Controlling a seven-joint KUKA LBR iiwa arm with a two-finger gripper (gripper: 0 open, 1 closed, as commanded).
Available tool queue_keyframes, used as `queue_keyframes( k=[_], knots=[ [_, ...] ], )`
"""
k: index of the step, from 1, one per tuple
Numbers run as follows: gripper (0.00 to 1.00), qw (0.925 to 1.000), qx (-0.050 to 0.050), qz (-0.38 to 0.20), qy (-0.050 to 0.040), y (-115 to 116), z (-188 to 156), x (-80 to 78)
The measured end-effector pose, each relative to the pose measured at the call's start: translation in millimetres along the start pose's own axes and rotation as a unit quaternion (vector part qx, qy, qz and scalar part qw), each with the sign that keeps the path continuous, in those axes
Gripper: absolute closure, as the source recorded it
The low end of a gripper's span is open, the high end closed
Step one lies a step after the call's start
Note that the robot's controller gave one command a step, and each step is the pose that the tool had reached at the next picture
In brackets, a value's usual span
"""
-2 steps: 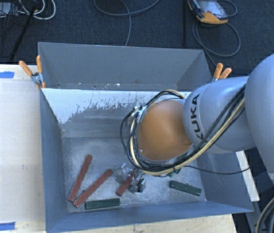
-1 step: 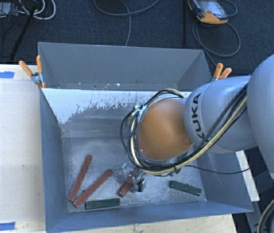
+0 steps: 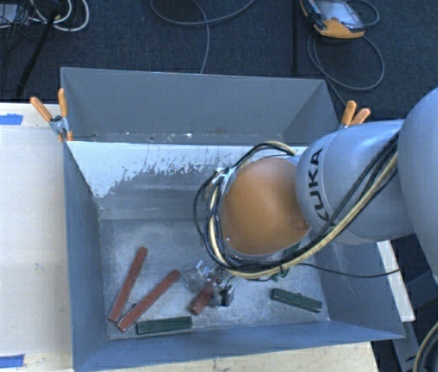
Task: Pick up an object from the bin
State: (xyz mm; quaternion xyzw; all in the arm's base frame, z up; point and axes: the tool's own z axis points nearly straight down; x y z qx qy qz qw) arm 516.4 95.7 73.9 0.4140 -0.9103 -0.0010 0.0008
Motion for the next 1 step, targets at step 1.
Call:
queue_keyframes(
  k=[1],
  knots=[
    [1.0, 1.0, -0.001, 0.002, 0.0018, 1.2, -14.1, 0.8]
  ],
)
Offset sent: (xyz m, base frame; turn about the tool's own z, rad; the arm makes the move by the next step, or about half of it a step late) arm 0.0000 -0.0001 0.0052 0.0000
